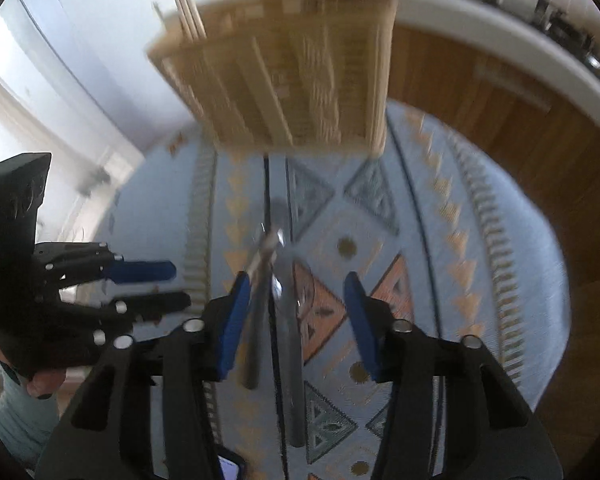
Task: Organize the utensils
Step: 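Move the left tool to the wooden chopsticks while the right tool grasps a clear spoon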
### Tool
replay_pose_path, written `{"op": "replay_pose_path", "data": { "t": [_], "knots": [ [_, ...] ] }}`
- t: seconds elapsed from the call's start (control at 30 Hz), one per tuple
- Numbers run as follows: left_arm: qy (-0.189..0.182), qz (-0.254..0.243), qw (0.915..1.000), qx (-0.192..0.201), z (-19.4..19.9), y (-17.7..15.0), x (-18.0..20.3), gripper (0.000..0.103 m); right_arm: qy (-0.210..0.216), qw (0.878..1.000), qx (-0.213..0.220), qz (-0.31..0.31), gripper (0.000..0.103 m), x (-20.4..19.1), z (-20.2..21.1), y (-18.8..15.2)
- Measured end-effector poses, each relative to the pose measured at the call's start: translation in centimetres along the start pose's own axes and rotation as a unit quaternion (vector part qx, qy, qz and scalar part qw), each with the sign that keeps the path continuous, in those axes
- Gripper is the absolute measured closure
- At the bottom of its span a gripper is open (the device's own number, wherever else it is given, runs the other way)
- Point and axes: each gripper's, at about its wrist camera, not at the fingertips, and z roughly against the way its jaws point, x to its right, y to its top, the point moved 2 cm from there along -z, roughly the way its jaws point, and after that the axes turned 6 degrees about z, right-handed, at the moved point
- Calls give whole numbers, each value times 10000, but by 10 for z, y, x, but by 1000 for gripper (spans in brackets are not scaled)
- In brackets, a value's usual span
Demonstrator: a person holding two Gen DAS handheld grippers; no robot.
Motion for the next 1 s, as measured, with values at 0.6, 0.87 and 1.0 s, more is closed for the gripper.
{"op": "replay_pose_path", "data": {
  "t": [0.6,0.87,1.0],
  "knots": [
    [1142,-733,9907,133,-33,-16,30,76,-435,9970,-283,567,68,-14,-41,-34],
    [1426,-877,9857,180,-37,-8,37,76,-643,9948,-137,781,84,-28,-46,-36],
    [1425,-835,9862,149,-37,-7,38,79,-742,9944,-98,743,92,-17,-37,-45]
  ]
}}
